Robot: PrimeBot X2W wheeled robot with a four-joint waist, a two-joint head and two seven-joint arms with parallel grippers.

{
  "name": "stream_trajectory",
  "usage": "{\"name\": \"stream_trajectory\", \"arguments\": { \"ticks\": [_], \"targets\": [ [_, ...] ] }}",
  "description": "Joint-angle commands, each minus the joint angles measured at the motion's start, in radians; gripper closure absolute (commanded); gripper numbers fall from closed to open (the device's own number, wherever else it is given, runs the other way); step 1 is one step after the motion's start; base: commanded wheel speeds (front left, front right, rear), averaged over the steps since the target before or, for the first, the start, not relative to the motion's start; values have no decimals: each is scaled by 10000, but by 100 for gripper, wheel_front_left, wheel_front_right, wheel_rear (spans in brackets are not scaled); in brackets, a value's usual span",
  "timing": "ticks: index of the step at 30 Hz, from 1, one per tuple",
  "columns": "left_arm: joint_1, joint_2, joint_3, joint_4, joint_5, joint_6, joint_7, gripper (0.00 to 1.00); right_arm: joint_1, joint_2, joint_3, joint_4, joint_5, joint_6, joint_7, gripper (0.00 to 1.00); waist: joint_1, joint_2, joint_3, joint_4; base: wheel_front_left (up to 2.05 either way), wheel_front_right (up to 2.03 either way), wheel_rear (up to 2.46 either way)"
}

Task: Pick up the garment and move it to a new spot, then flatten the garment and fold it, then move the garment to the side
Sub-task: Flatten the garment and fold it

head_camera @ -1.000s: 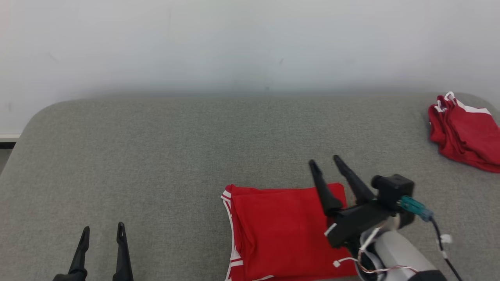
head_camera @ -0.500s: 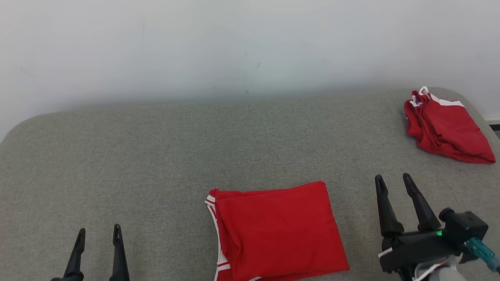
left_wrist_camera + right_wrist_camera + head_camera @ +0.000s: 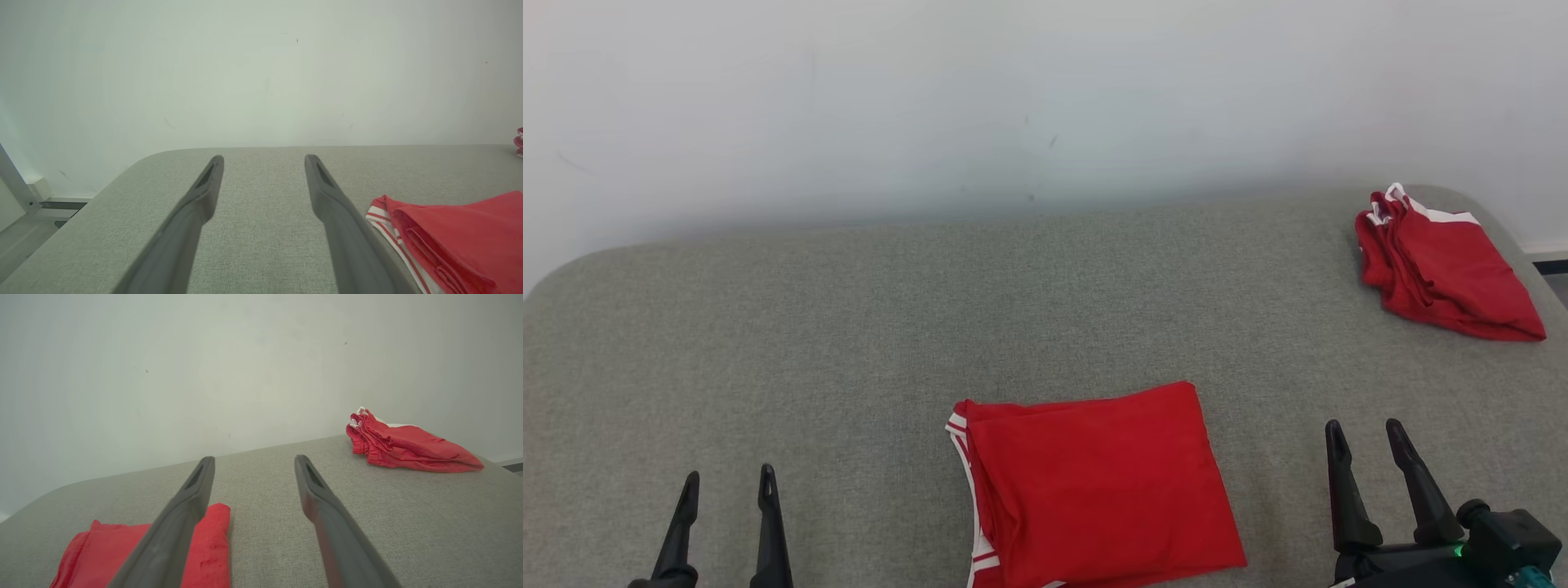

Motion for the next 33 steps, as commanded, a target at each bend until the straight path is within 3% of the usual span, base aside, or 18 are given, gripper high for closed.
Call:
{"name": "stream_trajectory", "arguments": {
  "ticks": [1, 33],
  "targets": [
    [162, -12, 43, -59, 19, 1, -32, 0, 104, 39, -40, -43, -53, -3, -5, 0, 0, 0, -25, -7, 0, 0, 0],
    [810, 26, 190, -265, -87, -183, -32, 0, -95, 175, 373, 632, -402, -3, -4, 0, 0, 0, -263, 440, 0, 0, 0]
  ]
}}
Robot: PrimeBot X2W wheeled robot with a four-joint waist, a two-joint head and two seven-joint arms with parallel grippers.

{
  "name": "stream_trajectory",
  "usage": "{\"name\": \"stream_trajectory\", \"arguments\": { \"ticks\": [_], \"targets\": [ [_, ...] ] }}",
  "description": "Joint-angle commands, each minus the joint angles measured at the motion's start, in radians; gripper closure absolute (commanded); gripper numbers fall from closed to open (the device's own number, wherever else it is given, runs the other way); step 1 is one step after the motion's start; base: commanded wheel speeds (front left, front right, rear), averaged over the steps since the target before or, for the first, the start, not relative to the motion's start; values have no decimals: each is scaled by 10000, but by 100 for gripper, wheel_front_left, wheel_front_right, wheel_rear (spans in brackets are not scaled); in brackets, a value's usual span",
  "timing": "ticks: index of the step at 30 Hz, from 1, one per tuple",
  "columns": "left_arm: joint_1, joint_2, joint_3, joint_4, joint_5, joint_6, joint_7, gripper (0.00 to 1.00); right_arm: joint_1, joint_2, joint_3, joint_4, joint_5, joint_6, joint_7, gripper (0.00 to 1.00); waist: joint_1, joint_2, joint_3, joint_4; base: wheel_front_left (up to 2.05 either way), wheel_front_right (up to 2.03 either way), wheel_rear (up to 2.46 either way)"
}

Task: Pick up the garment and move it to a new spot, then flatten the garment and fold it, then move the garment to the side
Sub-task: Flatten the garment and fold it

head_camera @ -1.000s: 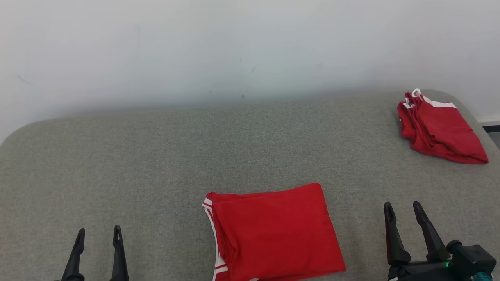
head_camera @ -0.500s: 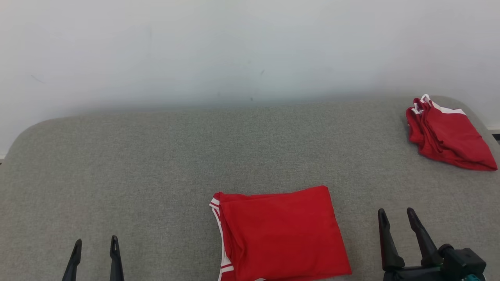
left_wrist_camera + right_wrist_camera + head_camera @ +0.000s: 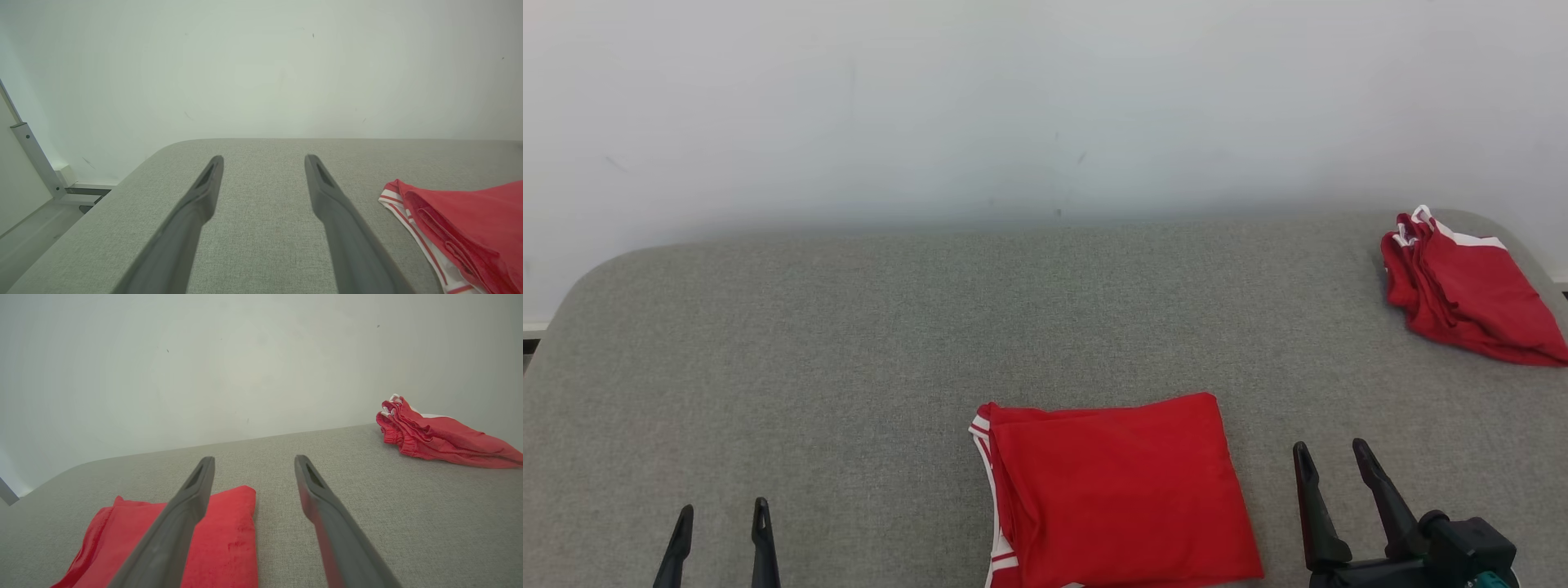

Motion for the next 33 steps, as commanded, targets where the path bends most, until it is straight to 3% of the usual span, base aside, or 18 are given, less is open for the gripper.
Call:
{"name": "stream_trajectory", "arguments": {
  "ticks": [1, 33],
  "targets": [
    [112, 30, 14, 21, -101, -36, -30, 0, -75, -22, 19, 23, -31, -3, -2, 0, 0, 0, -2, 1, 0, 0, 0],
    [258, 459, -314, 33, 33, -119, -30, 0, -54, -96, 156, 309, -54, -3, -2, 0, 0, 0, -35, 46, 0, 0, 0]
  ]
}}
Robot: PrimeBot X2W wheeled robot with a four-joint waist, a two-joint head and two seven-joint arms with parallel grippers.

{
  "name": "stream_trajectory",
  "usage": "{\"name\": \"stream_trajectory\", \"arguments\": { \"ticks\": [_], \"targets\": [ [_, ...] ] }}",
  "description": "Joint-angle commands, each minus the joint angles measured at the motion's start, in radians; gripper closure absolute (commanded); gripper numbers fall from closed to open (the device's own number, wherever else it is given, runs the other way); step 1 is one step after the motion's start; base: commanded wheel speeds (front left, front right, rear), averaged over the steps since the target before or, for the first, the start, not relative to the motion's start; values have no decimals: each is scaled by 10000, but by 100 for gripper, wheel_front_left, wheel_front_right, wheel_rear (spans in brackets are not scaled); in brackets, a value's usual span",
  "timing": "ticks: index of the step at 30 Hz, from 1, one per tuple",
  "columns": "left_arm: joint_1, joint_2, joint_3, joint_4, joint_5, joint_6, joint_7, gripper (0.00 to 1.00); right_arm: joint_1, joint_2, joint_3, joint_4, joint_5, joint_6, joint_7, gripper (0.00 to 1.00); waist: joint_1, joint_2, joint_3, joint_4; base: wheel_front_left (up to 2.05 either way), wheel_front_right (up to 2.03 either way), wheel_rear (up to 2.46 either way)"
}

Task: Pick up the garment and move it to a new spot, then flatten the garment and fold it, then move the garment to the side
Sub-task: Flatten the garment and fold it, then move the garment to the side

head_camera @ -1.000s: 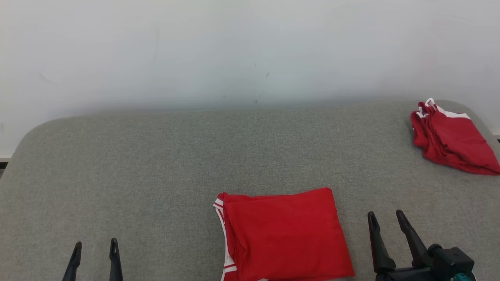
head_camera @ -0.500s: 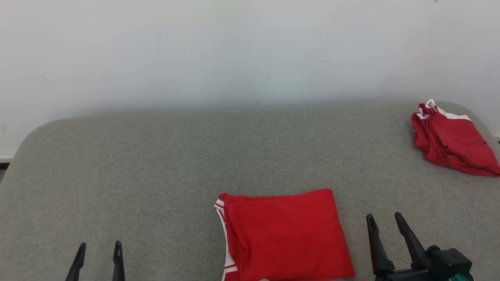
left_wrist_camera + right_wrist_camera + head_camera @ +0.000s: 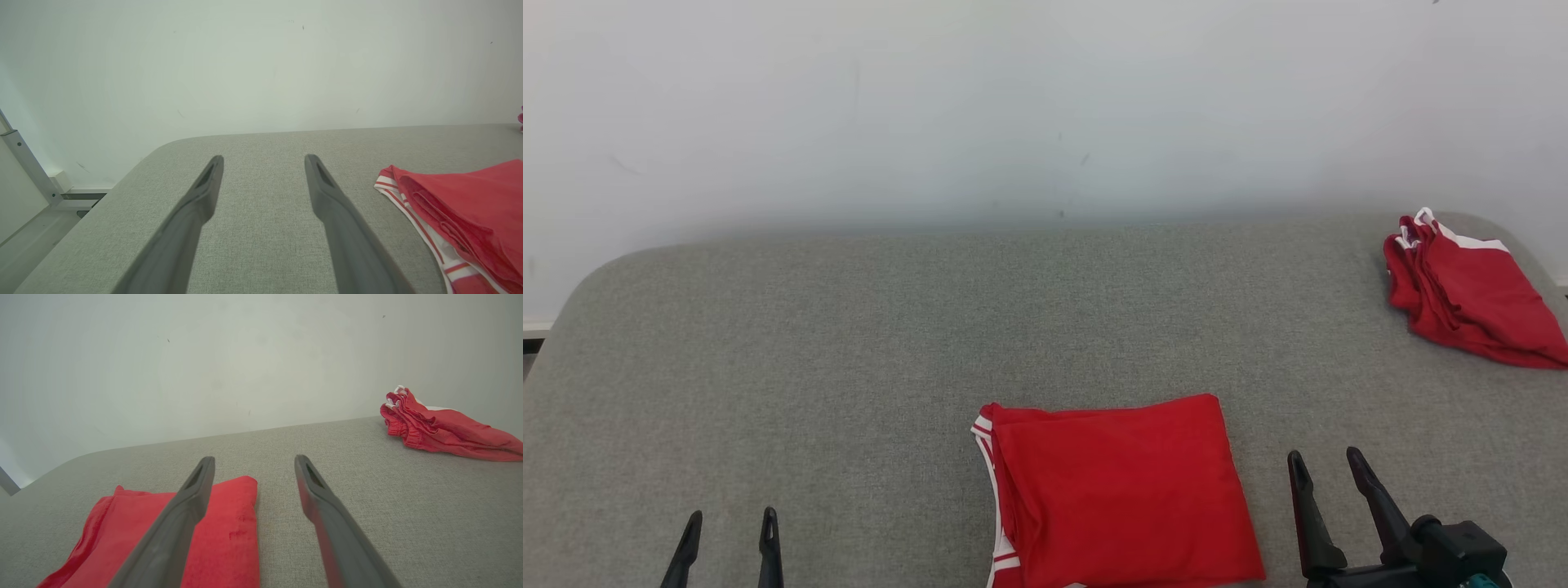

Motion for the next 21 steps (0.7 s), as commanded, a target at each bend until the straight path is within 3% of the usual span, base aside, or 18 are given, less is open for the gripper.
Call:
{"name": "stream_trajectory", "arguments": {
  "ticks": [1, 13, 21],
  "targets": [
    [97, 38, 6, 1, 26, 32, -30, 0, -22, -43, 5, -1, -61, -3, -2, 0, 0, -2, 3, 1, 0, 0, 0],
    [23, 20, -21, 44, 27, 56, -30, 0, -231, -166, 48, 76, -141, -3, 61, 0, 0, -2, 12, 88, 0, 0, 0],
    [-126, -47, -124, 70, 41, 70, -30, 0, -1083, -410, 106, 576, -200, -3, 769, 0, 0, -2, 157, 228, 0, 0, 0]
  ]
}}
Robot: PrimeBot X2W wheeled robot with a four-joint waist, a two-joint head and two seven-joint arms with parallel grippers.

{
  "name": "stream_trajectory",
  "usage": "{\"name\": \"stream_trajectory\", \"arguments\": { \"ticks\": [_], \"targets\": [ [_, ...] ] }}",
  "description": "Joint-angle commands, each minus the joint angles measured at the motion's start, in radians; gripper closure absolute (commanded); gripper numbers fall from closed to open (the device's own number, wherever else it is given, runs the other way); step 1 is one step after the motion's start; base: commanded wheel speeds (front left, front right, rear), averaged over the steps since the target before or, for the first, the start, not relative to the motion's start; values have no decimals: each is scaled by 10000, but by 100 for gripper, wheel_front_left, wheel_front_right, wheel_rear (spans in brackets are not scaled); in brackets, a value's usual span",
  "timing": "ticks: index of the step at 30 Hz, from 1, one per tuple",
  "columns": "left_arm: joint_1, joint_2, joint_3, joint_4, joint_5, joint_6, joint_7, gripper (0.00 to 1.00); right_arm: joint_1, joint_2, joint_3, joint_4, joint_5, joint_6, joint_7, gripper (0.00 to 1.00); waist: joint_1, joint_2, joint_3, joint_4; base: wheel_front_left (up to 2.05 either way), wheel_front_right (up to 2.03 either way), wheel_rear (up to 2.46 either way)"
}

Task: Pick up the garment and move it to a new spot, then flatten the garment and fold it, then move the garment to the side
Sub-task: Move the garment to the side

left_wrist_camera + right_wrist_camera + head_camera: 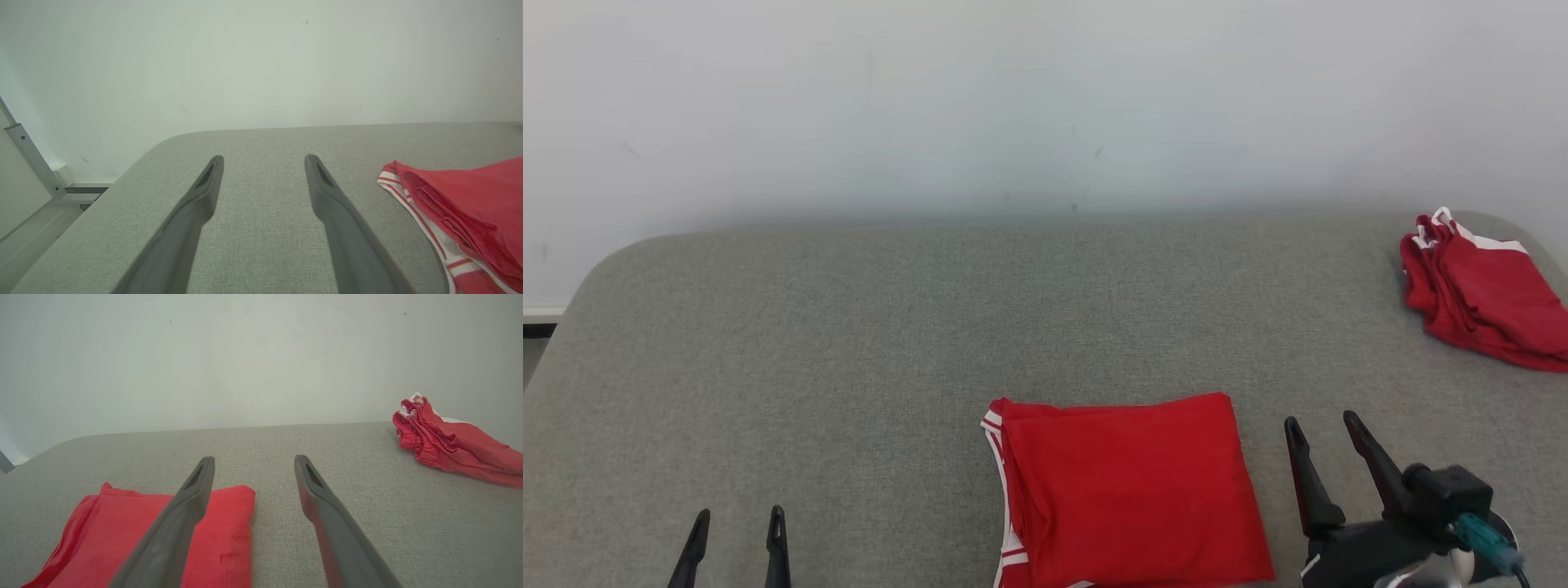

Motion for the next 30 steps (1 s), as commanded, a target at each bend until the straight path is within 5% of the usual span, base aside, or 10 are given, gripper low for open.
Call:
{"name": "stream_trajectory", "arguments": {
  "ticks": [1, 27, 28, 29, 30],
  "targets": [
    [-92, -24, -28, 16, 44, 25, -30, 0, -167, -45, 3, 116, -49, -3, 100, 0, 0, -1, 56, 52, 0, 0, 0],
    [-867, -64, -456, 291, -49, -23, -30, 0, -2054, 161, 1249, 5027, 821, -3, 1200, 0, 0, -1, 835, 851, 0, 0, 0],
    [-871, -64, -441, 294, -56, -24, -30, 0, -2028, 198, 1352, 5177, 889, -1, 1274, 58, 0, -1, 845, 841, 0, 0, 0],
    [-873, -65, -429, 298, -69, -24, -30, 0, -2048, 226, 1455, 5286, 962, -1, 1287, 96, 0, -1, 857, 829, 0, 0, 0],
    [-874, -71, -419, 292, -69, -17, -30, 0, -2091, 232, 1528, 5394, 1045, -1, 1295, 100, 0, -1, 871, 813, 0, 0, 0]
  ]
}}
